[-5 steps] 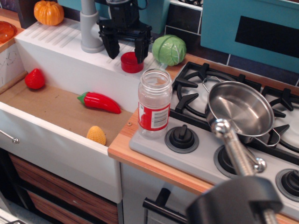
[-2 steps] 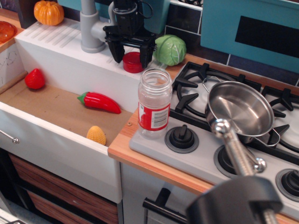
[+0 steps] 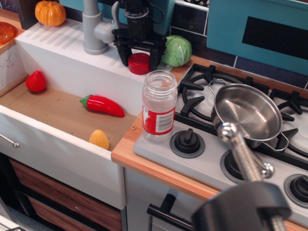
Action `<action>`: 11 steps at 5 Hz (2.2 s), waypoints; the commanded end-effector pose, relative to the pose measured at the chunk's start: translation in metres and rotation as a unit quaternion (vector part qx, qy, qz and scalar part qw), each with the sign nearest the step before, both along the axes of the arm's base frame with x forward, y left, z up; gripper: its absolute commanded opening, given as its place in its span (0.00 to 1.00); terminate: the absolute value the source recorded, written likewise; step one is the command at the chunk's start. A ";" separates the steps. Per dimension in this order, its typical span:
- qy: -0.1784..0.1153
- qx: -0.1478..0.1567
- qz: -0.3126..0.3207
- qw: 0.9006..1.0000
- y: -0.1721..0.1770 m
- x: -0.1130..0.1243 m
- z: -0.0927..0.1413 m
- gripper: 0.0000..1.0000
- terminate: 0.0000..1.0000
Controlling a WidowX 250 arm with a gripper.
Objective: Put cap on container
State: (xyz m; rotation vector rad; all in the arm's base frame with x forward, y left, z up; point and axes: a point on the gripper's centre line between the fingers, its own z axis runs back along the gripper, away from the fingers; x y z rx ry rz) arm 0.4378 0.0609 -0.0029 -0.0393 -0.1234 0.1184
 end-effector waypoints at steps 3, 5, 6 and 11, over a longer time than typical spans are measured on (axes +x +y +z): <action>0.025 -0.078 0.010 0.997 -0.041 -0.035 0.101 0.00 0.00; 0.048 -0.108 -0.007 0.993 -0.071 -0.060 0.137 0.00 0.00; 0.051 -0.107 -0.028 0.993 -0.083 -0.082 0.136 0.00 0.00; 0.053 -0.088 -0.093 0.990 -0.093 -0.142 0.132 0.00 0.00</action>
